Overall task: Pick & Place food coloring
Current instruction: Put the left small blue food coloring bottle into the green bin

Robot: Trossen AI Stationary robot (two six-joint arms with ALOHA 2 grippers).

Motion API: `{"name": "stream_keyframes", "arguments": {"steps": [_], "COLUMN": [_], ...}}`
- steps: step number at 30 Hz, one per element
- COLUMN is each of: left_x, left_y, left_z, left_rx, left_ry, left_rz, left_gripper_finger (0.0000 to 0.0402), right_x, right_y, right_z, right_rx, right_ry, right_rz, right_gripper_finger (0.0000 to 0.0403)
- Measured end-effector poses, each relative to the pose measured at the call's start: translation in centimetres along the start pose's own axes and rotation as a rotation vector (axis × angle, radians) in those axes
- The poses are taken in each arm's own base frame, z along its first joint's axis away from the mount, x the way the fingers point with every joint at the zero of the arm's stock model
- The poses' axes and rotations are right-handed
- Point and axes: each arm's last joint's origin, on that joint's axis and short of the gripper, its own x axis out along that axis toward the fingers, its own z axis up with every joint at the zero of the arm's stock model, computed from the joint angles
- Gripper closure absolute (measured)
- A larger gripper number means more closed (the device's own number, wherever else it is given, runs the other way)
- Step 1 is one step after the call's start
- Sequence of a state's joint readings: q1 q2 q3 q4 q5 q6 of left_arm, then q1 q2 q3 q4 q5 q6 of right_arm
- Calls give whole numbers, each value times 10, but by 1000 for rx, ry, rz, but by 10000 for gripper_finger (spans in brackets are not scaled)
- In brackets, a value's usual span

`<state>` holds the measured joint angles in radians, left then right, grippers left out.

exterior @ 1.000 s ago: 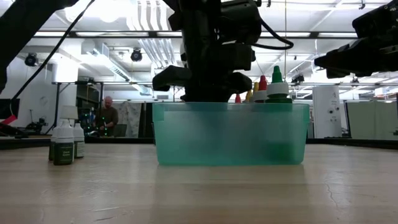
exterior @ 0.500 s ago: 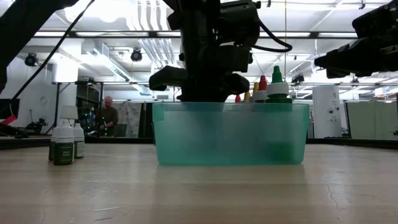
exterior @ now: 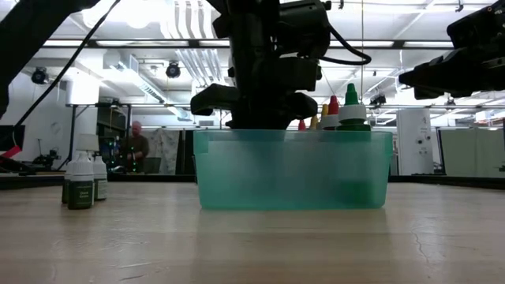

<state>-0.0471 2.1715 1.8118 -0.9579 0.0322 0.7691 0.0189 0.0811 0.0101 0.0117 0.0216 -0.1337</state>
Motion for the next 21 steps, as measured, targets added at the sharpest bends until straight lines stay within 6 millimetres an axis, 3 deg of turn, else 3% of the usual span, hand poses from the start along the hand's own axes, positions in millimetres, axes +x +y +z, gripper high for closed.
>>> {"name": "stream_keyframes", "arguments": {"steps": [21], "left_x": [-2], "left_y": [1], "left_z": [-2], "left_rx": [-2], "left_ry": [63], "left_rz": [35], "left_gripper_finger": [360], "right_x": [0], "right_y": [0], "right_z": [0], "right_rx": [0], "right_ry": [0], "right_rz": [0], "right_gripper_finger": [394]}}
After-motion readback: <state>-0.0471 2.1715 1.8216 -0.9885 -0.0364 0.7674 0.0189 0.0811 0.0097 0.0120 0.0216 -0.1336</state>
